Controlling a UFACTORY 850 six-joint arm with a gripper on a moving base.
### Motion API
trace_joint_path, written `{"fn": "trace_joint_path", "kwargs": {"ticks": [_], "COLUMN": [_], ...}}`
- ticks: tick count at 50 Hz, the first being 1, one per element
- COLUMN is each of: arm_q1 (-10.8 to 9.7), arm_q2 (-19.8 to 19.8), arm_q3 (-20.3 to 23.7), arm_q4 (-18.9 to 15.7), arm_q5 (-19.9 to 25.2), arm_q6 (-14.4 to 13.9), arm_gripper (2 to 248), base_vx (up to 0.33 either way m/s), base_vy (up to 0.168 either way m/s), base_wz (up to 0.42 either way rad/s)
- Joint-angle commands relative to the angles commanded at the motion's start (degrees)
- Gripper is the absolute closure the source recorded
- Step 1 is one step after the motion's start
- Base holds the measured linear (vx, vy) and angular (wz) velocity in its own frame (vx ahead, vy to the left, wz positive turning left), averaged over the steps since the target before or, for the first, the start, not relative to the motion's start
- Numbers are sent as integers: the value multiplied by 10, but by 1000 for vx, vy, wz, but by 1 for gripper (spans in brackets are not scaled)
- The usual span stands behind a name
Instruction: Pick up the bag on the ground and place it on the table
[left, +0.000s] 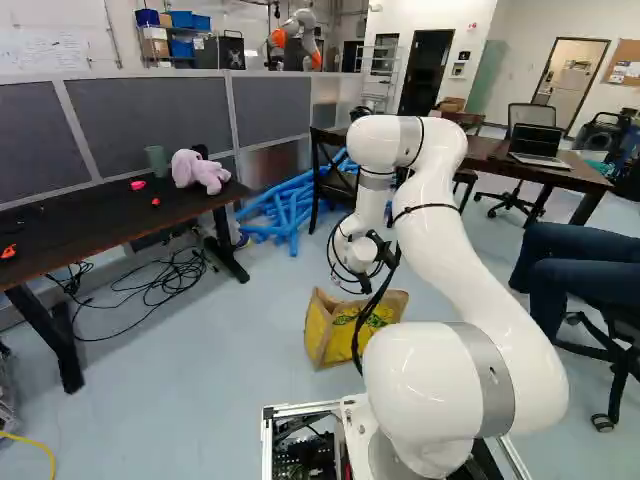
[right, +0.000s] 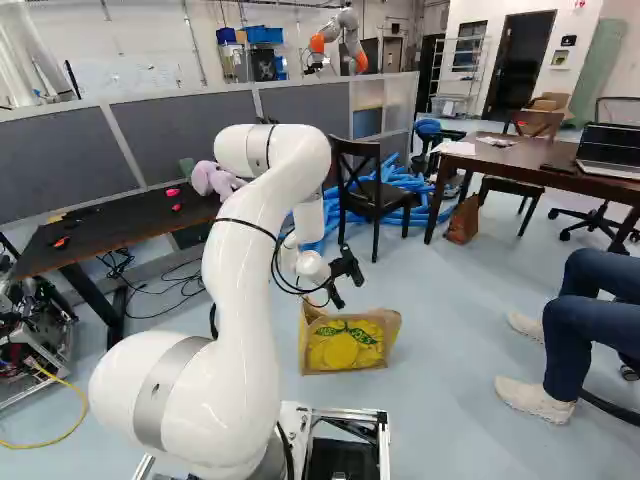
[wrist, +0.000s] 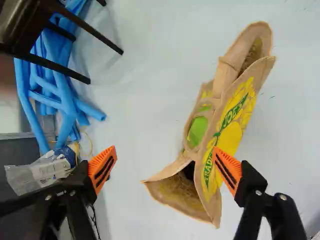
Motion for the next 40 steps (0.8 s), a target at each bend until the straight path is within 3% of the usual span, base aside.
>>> {"fn": "trace_joint_path", "kwargs": {"ticks": [40], "arm_q1": [-21], "arm_q2": [-102], "arm_q3": [-107], "arm_q4": [0], "arm_q5": [-67], "arm_q6": [0], "arm_gripper": [3], "base_vx": [0], "base_vy": [0], "base_wz": [0]}}
